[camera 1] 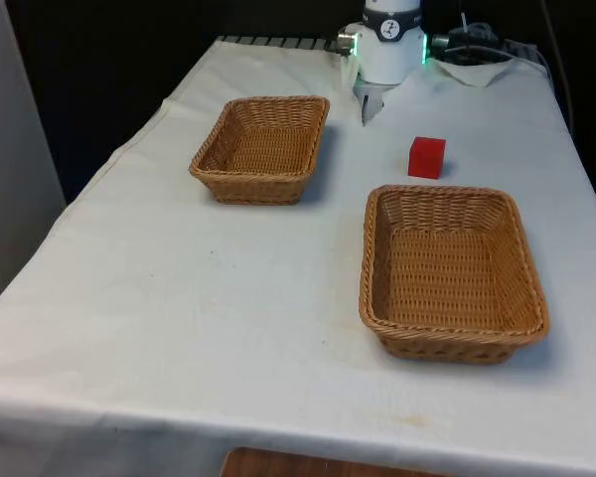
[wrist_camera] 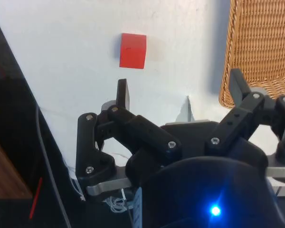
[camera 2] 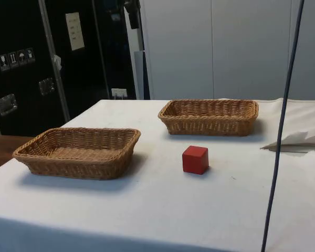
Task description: Pick up the red cube and place it into the right basket.
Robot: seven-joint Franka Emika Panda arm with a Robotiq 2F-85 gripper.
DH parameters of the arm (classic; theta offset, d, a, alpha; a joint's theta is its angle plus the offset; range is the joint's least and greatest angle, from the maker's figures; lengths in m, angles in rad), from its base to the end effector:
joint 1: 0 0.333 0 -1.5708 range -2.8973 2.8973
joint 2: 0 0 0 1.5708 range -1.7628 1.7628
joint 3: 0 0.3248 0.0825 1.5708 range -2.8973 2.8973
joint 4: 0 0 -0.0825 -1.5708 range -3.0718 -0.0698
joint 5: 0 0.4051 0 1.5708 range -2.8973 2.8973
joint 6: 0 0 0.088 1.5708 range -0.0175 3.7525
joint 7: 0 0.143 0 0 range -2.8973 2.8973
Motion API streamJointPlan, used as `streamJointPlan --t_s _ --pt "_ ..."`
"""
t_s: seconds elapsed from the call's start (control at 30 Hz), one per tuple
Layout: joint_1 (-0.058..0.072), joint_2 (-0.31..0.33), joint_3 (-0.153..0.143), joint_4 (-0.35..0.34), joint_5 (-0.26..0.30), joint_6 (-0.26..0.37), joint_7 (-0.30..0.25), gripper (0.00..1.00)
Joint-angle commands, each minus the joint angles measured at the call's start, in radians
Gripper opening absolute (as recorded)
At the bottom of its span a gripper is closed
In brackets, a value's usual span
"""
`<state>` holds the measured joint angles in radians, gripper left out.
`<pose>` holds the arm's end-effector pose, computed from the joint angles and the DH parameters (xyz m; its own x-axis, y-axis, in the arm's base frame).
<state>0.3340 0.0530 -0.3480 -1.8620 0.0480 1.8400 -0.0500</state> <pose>0.5855 -0.0004 0.4466 0.9973 0.0224 -0.0704 0.0203 -0.9993 -0.0307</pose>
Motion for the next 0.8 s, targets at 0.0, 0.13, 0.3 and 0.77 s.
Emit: streamJointPlan --t_s 0.0,0.13,0.3,0.77 --pt "0.000 -0.001 -0.001 -0.001 0.000 -0.001 0.001 1.00" --pt "0.001 -0.037 -0.001 -0.037 -0.014 -0.002 0.018 1.00" --pt "0.001 -0.072 0.001 -0.076 -0.025 0.000 0.028 1.00" --pt "-0.001 -0.197 0.014 -0.212 -0.068 0.019 0.052 1.00"
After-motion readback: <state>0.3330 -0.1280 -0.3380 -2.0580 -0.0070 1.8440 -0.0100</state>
